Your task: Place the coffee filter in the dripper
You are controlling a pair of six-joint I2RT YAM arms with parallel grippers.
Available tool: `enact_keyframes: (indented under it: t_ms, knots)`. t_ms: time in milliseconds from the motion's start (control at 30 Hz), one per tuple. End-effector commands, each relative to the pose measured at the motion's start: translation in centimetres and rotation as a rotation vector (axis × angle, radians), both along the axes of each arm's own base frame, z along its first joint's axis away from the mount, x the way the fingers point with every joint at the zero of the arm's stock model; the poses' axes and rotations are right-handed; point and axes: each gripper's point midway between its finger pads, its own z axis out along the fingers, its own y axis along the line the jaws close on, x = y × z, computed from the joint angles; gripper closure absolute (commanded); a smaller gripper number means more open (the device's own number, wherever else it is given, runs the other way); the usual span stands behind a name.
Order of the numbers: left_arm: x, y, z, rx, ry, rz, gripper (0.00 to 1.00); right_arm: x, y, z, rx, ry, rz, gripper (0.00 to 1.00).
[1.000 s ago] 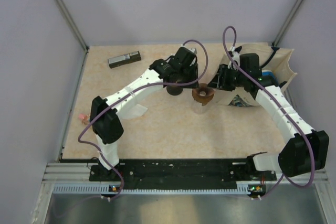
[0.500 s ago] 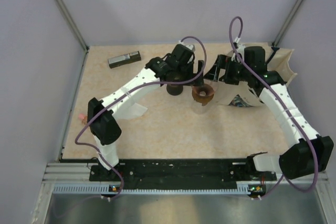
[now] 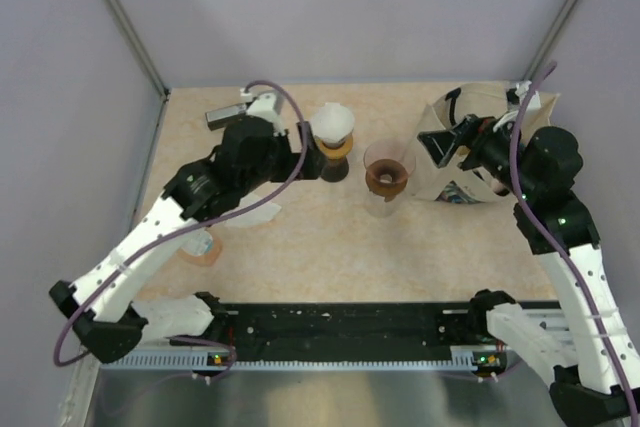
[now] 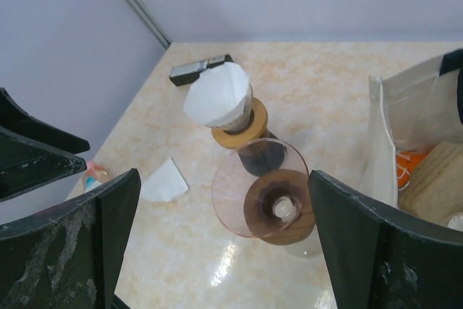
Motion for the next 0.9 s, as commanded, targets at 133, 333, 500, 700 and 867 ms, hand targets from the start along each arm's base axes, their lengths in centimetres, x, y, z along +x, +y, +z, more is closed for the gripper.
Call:
enact_keyframes:
  t_ms: [133, 333, 500, 700, 867]
  knots:
    - [-0.5, 12.6, -6.9, -0.004, 0.121, 0.396, 0.01, -1.5, 4.4, 2.5, 0.011, -0.018, 0.249, 0.01]
    - [0.9, 17.2, -13.6, 0.005, 0.267, 0.502, 0.01, -4.2, 12.7, -1.4, -0.290, -0.013, 0.302, 0.01]
    - [4.0, 19.7, -17.5, 0.084, 0.407, 0.586, 0.01, -5.4, 15.2, -4.7, -0.271, 0.055, 0.377, 0.01]
    - [6.6, 21.8, -22.7, 0.149, 0.539, 0.685, 0.01, -7.1, 14.6, -5.3, -0.219, 0.065, 0.403, 0.01]
    - [6.7, 21.7, -27.3, 0.164, 0.629, 0.707, 0.01, -8.1, 13.7, -5.5, -0.202, 0.051, 0.409, 0.01]
